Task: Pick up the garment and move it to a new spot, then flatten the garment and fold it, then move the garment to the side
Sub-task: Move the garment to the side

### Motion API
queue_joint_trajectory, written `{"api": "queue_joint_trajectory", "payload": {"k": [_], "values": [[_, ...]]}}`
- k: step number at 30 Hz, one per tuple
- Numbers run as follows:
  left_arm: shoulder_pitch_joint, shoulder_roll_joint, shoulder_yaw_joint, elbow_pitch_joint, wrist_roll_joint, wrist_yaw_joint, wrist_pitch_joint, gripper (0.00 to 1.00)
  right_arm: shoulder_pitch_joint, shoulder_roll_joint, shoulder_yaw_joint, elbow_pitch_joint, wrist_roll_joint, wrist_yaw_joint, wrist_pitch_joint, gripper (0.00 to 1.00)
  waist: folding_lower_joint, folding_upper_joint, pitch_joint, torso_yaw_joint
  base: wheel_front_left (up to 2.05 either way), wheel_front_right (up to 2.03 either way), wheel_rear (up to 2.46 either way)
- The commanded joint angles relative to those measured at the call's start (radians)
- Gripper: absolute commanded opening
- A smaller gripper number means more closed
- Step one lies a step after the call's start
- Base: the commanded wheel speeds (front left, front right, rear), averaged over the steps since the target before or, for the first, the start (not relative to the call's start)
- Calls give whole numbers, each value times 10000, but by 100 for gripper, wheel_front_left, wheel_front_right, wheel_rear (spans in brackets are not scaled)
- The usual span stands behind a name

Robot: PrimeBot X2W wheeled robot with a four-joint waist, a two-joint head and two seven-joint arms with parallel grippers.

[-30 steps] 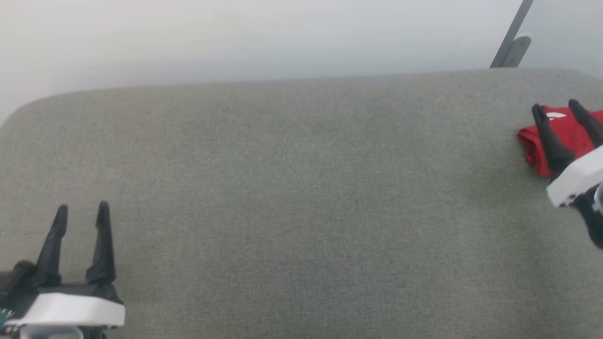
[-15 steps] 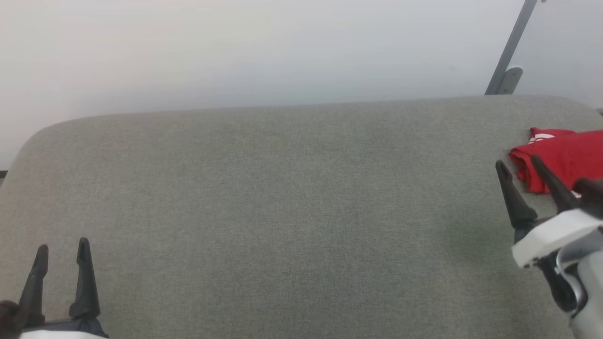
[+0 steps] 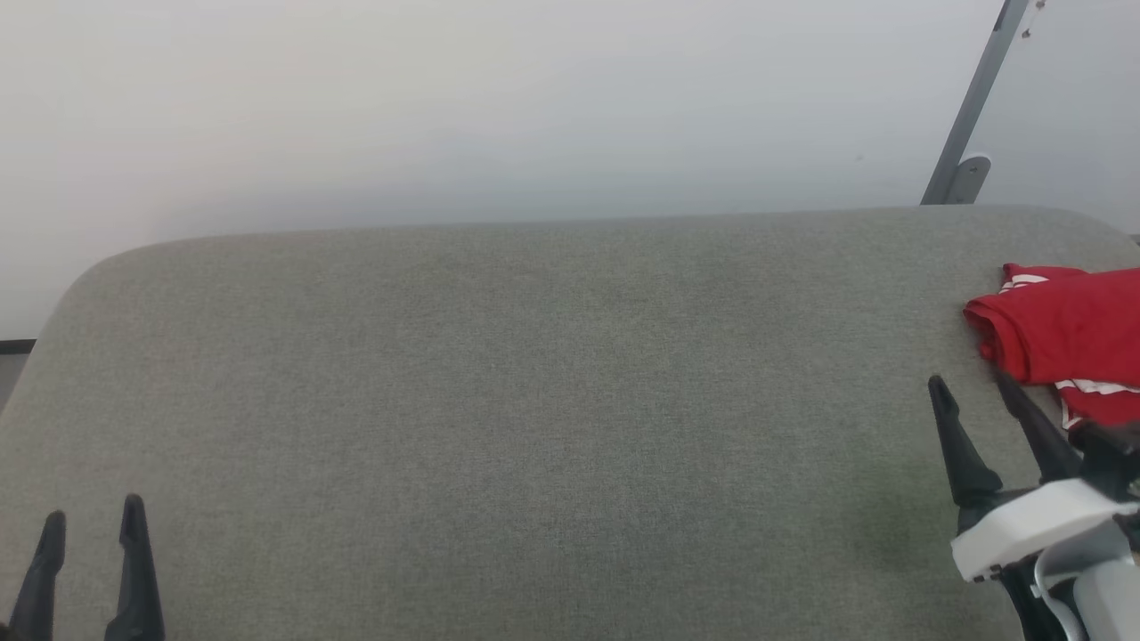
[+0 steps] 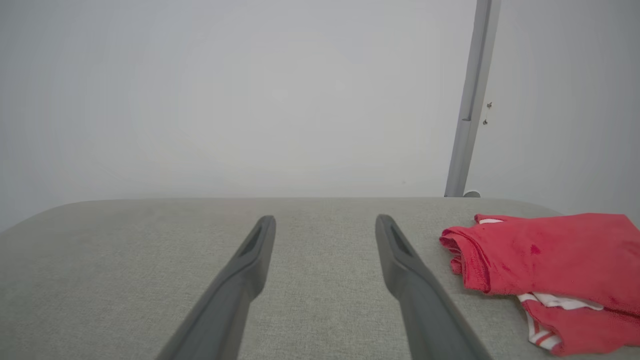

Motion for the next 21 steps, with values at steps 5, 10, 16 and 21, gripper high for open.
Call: {"api": "queue_joint_trajectory", "payload": {"k": [5,10,16,21], "values": [[245,69,91,-80,-62,-23,4,100,475,291,-406,-253,-206,-15,-46,100,0,0,-43,16,0,0,0],[312,56,122,-108,-89,-25,4,100,714,454,-660,-396,-337,-15,-46,100,0,0,-49,18,0,0,0],[336,19,121,-143,-70,-24,4,100,832,523,-756,-413,-420,-15,-47,100,0,0,-50,3,0,0,0],[361,-9,113,-181,-58,-24,4,100,821,563,-776,-394,-428,-15,-47,100,0,0,-53,-18,0,0,0]]}}
